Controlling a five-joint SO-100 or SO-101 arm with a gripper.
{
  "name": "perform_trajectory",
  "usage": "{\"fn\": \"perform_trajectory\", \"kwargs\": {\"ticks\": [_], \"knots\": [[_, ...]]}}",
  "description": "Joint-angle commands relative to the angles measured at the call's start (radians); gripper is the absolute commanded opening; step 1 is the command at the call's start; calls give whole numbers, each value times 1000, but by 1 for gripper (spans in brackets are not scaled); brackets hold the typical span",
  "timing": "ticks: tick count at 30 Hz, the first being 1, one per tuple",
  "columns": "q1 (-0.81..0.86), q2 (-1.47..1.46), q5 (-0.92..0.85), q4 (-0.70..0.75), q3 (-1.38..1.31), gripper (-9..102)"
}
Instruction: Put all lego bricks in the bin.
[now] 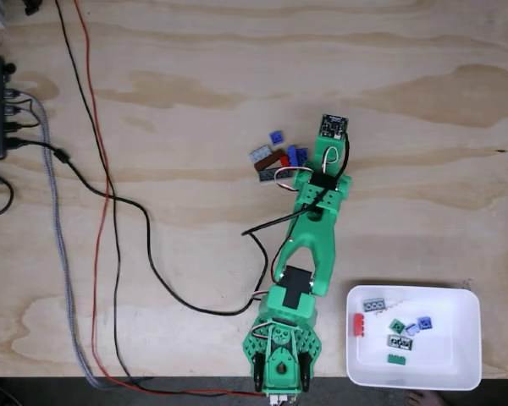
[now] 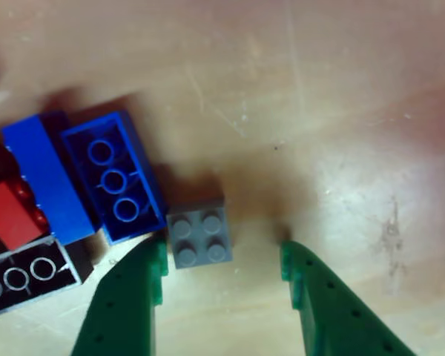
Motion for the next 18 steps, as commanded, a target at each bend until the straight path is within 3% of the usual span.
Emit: {"fn": "perform_trajectory", "kwargs": {"ticks": [1,7,12,15,18], "knots": [[-29,-2,14,-35,-72,16],[-60,-18,12,-52,-67,0],[-89,55,80,-34,-23,0],[-103,170,190,38,-35,0],[-74,506,302,209,-72,0]]}}
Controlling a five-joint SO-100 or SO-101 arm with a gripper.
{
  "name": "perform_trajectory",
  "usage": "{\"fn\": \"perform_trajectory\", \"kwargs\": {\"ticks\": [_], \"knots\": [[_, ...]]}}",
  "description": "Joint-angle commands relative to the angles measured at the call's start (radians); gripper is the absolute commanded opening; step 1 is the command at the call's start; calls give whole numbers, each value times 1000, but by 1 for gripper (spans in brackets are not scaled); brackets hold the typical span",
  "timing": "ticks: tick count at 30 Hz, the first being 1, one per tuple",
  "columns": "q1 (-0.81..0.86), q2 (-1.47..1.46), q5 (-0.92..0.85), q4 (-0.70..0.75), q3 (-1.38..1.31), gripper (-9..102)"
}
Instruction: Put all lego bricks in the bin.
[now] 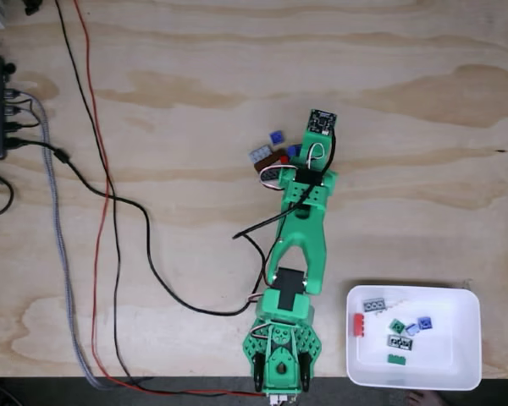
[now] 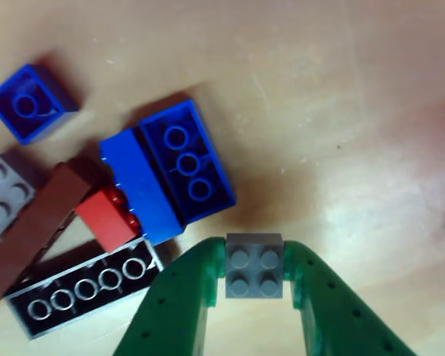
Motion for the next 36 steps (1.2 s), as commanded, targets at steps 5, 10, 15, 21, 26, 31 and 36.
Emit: {"fn": "perform_trajectory", "kwargs": {"ticks": [5,10,15,21,26,31,36], "knots": [[278,914,28,388,-66,0],[775,1081,-117,385,140,0],[1189,1144,-373,255,397,0],[1413,1190,-538,2,747,0],[1361,1158,-434,110,652,19],[1190,1101,-348,538,291,26],[689,859,17,572,37,24]]}}
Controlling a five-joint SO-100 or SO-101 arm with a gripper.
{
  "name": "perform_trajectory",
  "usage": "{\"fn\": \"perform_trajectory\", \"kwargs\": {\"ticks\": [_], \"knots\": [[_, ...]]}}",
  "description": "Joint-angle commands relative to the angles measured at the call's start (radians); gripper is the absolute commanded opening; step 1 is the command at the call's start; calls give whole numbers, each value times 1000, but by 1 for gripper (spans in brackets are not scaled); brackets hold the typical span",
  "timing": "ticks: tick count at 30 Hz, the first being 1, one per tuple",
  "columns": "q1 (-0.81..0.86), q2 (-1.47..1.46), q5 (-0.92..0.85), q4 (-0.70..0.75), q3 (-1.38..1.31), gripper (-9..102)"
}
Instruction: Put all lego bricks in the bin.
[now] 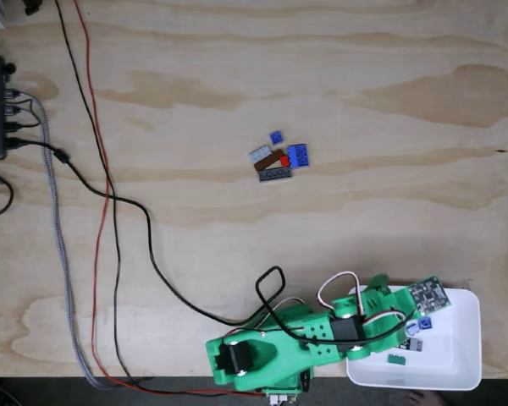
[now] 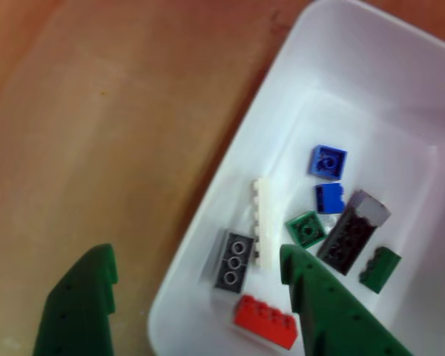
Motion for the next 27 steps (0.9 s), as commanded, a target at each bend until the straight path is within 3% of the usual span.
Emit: {"fn": "perform_trajectory", "kwargs": {"ticks": [1,5,9,12,18,27], "knots": [[-505,-235,383,-86,-187,23],[-868,-469,772,-382,-77,22],[-1063,-660,1131,-500,-100,22],[-1193,-765,1275,-546,-112,21],[-1298,-917,1425,-518,-227,17],[-1276,-1035,1431,-488,-345,15]]}}
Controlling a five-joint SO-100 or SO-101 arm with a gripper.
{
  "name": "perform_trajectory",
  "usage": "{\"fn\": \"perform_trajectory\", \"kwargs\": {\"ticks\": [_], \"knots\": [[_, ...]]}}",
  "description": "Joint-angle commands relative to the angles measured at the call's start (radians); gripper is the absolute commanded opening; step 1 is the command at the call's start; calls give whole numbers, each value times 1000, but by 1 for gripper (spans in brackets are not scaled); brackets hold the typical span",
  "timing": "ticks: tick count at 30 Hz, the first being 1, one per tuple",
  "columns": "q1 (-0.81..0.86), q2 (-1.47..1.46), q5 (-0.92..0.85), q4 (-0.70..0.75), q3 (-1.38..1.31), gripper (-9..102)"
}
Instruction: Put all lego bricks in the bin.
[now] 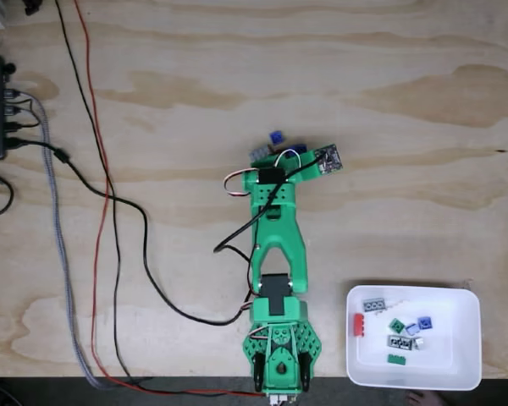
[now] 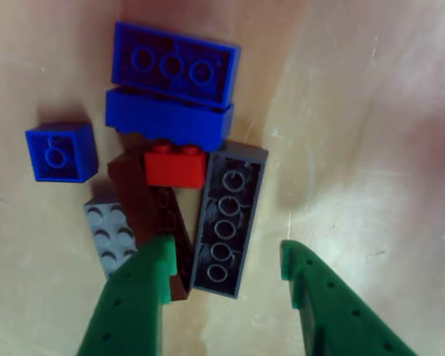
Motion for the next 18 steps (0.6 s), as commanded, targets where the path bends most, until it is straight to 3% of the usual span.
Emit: {"fn": "perform_trajectory", "kwargs": {"ticks": [1,18], "knots": [[12,0,2,5,-89,15],[18,-57,-21,-83,-38,4]]}}
